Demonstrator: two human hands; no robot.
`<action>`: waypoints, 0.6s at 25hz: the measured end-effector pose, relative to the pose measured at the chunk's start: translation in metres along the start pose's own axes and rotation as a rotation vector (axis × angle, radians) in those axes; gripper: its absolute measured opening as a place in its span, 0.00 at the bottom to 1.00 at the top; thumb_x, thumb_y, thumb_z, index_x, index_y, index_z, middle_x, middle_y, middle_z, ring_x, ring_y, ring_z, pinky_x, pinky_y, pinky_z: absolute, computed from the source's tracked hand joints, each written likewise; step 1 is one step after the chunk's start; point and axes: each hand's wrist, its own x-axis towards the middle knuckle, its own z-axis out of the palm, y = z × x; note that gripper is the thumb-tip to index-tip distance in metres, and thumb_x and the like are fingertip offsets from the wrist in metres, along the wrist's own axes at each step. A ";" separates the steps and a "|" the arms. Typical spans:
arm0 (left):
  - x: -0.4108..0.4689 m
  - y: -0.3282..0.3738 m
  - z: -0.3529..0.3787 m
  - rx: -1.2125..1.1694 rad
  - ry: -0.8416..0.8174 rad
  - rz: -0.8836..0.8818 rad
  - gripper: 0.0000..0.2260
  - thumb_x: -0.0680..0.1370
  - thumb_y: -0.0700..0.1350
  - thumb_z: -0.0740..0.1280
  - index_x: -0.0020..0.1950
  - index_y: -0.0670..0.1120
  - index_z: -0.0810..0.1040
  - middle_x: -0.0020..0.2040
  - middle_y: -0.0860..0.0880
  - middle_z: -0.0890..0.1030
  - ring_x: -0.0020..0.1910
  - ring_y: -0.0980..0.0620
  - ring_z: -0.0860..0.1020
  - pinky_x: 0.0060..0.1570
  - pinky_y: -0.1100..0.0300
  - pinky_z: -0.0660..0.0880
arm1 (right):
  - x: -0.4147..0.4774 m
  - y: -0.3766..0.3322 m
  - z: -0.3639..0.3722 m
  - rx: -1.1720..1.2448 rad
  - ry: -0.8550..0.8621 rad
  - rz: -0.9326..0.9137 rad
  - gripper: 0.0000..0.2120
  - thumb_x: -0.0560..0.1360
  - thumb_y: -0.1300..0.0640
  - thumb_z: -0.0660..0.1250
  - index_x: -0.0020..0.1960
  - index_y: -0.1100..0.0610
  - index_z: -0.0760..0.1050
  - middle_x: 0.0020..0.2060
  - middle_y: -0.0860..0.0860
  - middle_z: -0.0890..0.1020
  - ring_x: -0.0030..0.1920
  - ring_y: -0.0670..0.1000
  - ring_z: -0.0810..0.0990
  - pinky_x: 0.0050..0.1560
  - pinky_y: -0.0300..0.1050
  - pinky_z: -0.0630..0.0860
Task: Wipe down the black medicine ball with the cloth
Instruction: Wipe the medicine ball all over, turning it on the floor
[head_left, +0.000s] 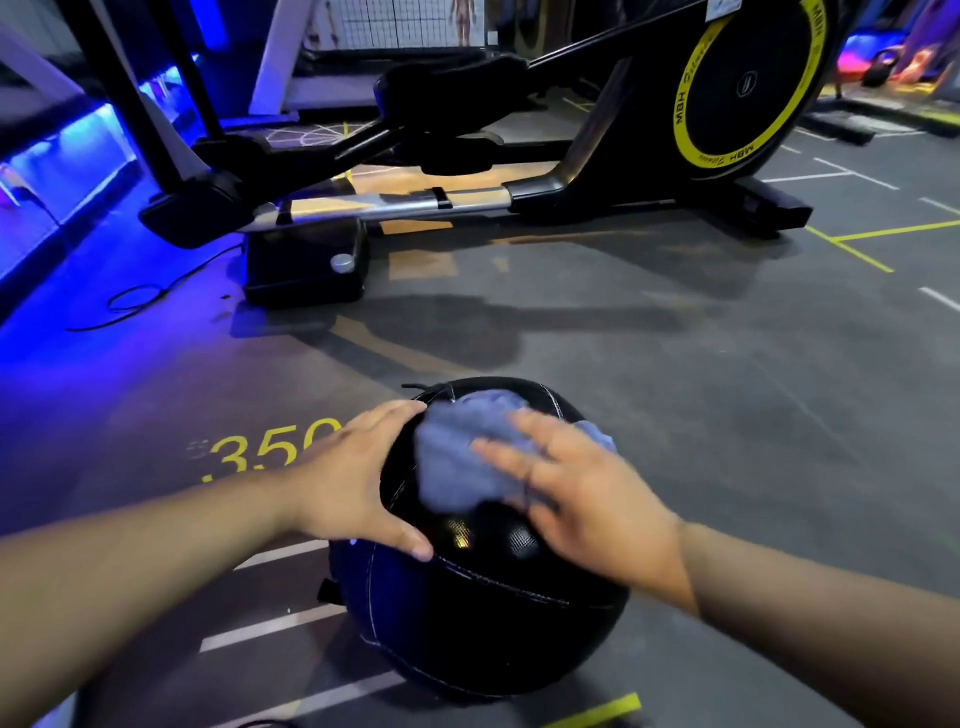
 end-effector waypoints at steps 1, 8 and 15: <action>0.000 0.001 -0.001 -0.001 -0.009 -0.019 0.64 0.50 0.71 0.77 0.78 0.54 0.49 0.75 0.60 0.56 0.74 0.60 0.58 0.71 0.62 0.59 | 0.001 0.016 -0.004 0.073 0.068 0.167 0.20 0.75 0.55 0.63 0.66 0.53 0.75 0.62 0.58 0.78 0.63 0.57 0.76 0.65 0.44 0.70; 0.000 -0.004 -0.002 -0.017 -0.005 -0.046 0.64 0.49 0.72 0.77 0.78 0.57 0.51 0.77 0.60 0.57 0.74 0.56 0.60 0.71 0.55 0.64 | -0.024 0.062 0.001 0.307 0.053 0.825 0.16 0.78 0.50 0.64 0.65 0.49 0.76 0.63 0.48 0.79 0.66 0.46 0.74 0.67 0.35 0.65; -0.016 -0.056 -0.016 -0.064 -0.048 -0.137 0.60 0.44 0.67 0.82 0.72 0.63 0.58 0.68 0.62 0.71 0.68 0.60 0.71 0.66 0.52 0.72 | -0.037 -0.030 0.017 -0.146 -0.195 -0.336 0.21 0.81 0.55 0.51 0.74 0.47 0.64 0.74 0.56 0.67 0.75 0.63 0.60 0.73 0.62 0.58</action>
